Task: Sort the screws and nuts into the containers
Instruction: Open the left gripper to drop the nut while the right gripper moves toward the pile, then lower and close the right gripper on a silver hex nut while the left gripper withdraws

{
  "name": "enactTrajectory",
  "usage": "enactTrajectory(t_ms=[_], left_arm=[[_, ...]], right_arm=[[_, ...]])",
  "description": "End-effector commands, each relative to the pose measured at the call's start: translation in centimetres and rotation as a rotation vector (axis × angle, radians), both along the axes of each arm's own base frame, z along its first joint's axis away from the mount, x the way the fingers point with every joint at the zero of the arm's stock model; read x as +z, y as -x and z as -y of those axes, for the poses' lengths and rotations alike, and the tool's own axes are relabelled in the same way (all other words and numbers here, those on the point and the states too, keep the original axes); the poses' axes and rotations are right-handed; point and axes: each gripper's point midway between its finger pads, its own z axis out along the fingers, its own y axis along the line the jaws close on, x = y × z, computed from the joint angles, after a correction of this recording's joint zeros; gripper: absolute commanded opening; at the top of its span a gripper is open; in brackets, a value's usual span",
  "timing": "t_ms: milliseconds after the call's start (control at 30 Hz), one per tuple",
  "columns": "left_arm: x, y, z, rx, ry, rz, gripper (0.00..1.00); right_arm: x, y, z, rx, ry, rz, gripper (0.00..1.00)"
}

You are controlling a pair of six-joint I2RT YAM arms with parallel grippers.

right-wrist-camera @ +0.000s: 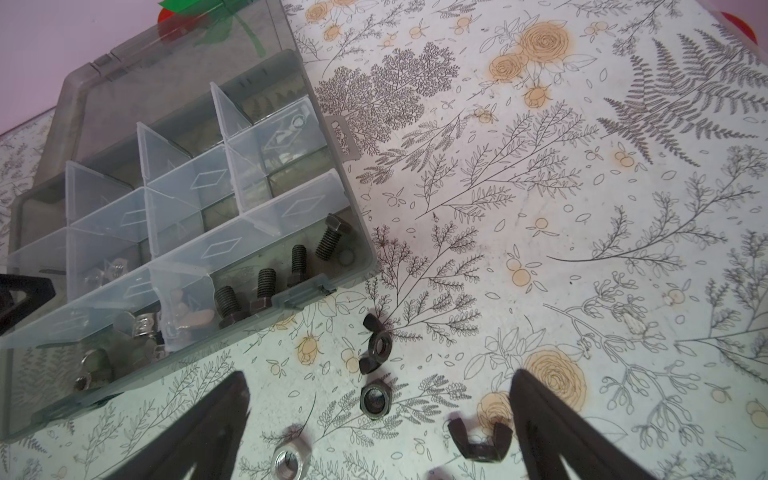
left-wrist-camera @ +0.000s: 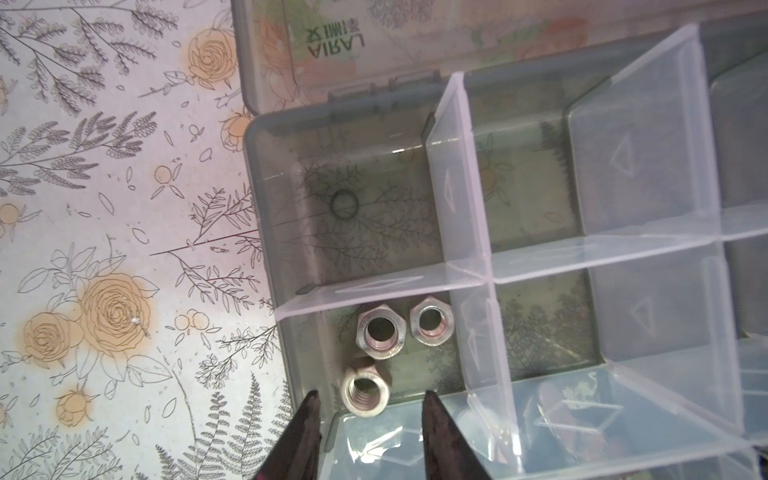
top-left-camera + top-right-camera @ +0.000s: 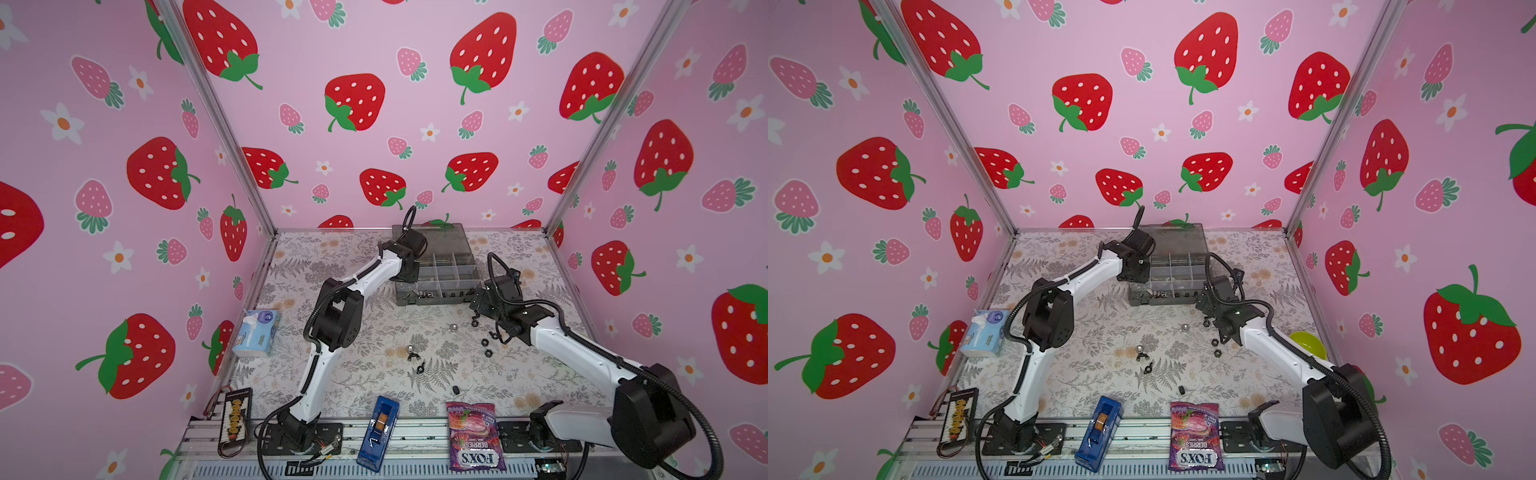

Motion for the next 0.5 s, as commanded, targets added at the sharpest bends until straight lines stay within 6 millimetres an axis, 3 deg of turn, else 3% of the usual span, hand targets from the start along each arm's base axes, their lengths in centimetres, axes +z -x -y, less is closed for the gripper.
enactTrajectory(t_ms=[0,200,300,433,467], left_arm=[[4.3,0.5,0.1,0.000,0.046,0.061,0.44],[8.7,1.8,-0.3,0.017,0.110,0.141,0.57],[10.4,2.8,-1.1,0.036,0.132,0.177,0.72],[12.1,4.4,-3.1,0.082,0.135,0.225,0.98],[12.2,5.0,-3.6,0.095,0.138,0.233,0.99]], right_arm=[[-0.6,0.9,-0.9,0.036,0.018,-0.040,0.96],[-1.7,2.8,-3.8,0.116,0.036,-0.106,0.84],[-2.5,3.6,-5.6,0.162,0.031,-0.137,0.76],[-4.3,4.5,-7.5,0.217,0.021,-0.199,0.67],[-4.8,4.6,-7.9,0.230,0.018,-0.216,0.63]])
